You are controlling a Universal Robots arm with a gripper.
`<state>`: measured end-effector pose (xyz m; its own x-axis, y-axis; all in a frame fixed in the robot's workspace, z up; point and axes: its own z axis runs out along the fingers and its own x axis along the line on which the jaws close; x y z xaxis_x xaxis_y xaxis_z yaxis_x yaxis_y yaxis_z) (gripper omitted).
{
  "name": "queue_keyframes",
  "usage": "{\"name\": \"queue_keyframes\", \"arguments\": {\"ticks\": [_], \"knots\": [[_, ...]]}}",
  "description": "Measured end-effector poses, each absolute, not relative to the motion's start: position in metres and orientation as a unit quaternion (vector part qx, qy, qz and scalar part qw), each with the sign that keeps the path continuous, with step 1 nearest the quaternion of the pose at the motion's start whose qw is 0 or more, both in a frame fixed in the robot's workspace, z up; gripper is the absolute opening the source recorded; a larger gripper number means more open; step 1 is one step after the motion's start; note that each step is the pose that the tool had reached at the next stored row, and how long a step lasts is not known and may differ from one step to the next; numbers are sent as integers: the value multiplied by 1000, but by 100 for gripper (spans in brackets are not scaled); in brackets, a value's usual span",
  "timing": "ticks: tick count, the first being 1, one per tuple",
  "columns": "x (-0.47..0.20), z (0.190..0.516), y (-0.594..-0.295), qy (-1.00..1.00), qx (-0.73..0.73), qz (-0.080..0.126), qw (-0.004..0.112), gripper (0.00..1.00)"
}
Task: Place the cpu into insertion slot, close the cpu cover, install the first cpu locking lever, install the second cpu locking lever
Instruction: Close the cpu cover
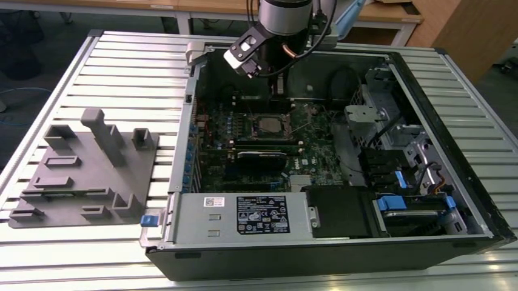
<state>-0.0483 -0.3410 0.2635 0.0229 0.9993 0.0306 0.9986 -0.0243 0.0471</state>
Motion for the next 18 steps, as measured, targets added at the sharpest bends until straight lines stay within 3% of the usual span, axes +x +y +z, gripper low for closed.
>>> {"name": "queue_keyframes", "arguments": {"ticks": [18], "knots": [[-40,264,-341,698,715,27,6,11]]}}
